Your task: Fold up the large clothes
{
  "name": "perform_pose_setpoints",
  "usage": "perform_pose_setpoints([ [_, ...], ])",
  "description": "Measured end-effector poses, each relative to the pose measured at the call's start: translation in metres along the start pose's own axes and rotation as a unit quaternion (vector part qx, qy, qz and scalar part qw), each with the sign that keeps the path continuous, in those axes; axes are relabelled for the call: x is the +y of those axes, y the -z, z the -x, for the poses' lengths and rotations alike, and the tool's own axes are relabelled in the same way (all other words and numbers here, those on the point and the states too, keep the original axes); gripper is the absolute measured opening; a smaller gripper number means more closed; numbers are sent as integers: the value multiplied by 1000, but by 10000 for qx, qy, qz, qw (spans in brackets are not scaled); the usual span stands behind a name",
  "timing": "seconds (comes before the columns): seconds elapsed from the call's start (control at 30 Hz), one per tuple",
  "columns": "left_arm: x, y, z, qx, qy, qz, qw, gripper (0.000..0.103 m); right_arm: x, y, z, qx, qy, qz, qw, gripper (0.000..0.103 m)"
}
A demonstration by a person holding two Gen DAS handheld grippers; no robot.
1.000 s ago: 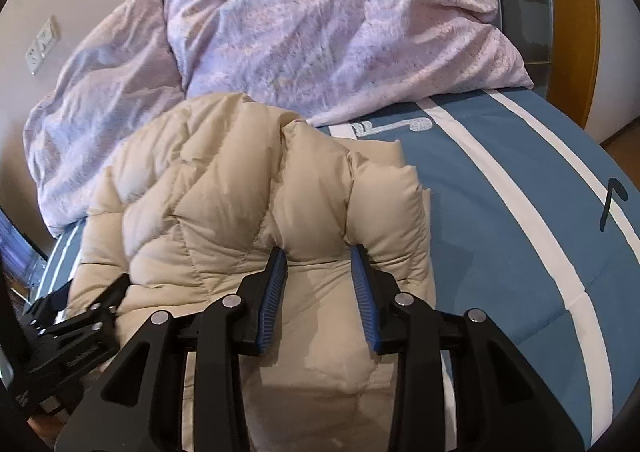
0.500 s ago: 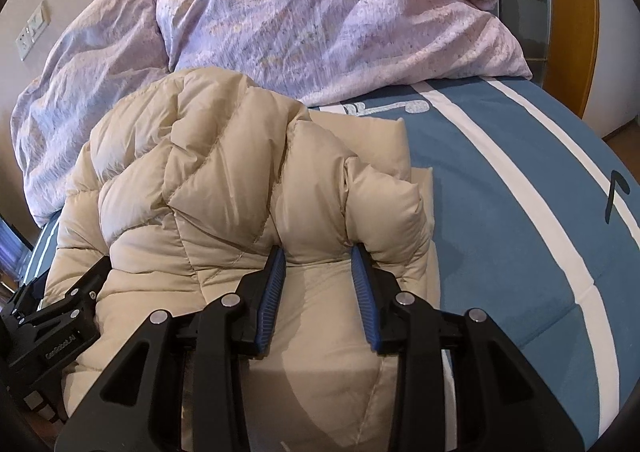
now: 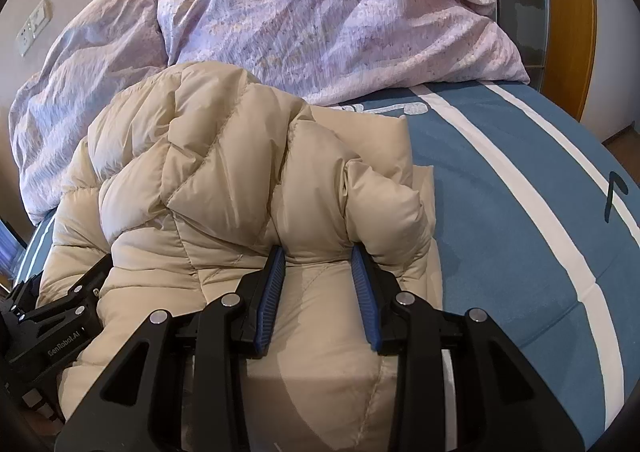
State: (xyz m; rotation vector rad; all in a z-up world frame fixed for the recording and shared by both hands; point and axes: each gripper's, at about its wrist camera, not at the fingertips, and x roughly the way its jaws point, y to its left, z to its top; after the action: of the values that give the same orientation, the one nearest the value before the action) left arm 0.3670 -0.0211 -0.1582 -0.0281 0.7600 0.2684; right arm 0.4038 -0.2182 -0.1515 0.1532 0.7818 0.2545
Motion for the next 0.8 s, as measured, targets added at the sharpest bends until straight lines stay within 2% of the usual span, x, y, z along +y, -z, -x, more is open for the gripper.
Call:
perform_pose_setpoints([
  [0.8,-1,1,-5,58,-44,-37,10000,101,-2,0,0,-19,-77,-29,10000,37],
])
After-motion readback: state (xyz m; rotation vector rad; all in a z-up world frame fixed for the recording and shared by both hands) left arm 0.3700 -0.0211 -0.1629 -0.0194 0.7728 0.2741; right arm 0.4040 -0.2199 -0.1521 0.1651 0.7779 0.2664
